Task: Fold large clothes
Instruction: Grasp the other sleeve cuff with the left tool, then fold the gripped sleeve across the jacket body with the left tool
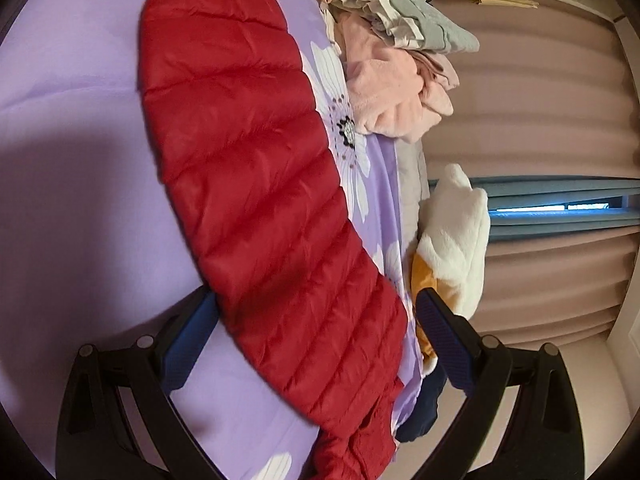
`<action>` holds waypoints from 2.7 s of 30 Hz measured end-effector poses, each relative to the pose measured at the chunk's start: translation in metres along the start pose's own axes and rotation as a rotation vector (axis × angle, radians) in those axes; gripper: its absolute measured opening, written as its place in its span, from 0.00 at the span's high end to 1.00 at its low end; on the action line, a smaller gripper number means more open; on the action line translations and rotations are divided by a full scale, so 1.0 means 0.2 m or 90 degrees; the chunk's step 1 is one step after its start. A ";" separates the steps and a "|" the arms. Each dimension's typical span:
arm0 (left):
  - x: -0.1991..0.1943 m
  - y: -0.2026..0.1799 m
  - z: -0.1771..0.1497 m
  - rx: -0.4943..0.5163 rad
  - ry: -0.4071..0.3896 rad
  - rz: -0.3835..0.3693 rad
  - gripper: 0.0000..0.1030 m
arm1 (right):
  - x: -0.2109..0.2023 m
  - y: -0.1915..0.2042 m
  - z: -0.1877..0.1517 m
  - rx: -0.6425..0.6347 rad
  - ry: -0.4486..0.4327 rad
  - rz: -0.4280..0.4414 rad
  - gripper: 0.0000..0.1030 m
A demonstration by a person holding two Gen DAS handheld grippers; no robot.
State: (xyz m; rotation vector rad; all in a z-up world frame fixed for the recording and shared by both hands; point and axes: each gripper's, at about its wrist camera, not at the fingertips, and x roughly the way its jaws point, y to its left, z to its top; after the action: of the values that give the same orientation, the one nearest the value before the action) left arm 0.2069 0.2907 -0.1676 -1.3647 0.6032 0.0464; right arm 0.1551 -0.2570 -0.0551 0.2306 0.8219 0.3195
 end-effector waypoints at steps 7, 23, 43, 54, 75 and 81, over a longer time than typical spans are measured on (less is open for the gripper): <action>0.06 -0.02 0.06 0.019 -0.013 0.017 0.04 | 0.01 0.01 0.01 -0.009 -0.001 -0.003 0.50; 0.11 0.05 0.18 -0.039 -0.034 0.077 0.67 | 0.05 -0.05 -0.02 0.005 0.013 -0.037 0.50; -0.10 -1.16 -0.63 0.564 -0.076 0.088 0.85 | -0.05 -0.14 -0.04 0.060 -0.027 -0.033 0.50; 0.35 -1.33 -1.61 0.897 0.066 0.139 0.83 | -0.15 -0.41 -0.01 0.166 -0.070 -0.011 0.50; 0.40 -0.72 -1.59 0.840 0.303 0.134 0.44 | 0.05 -0.24 0.37 -0.001 -0.101 -0.017 0.43; 0.24 -0.62 -1.18 0.690 0.203 0.183 0.44 | 0.42 0.30 0.49 -0.253 -0.068 -0.023 0.42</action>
State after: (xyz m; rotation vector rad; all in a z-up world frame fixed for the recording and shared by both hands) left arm 0.2054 0.0301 -0.0958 -0.2247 0.9035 -0.2418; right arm 0.2708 -0.1784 -0.0282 -0.1376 0.6414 0.4255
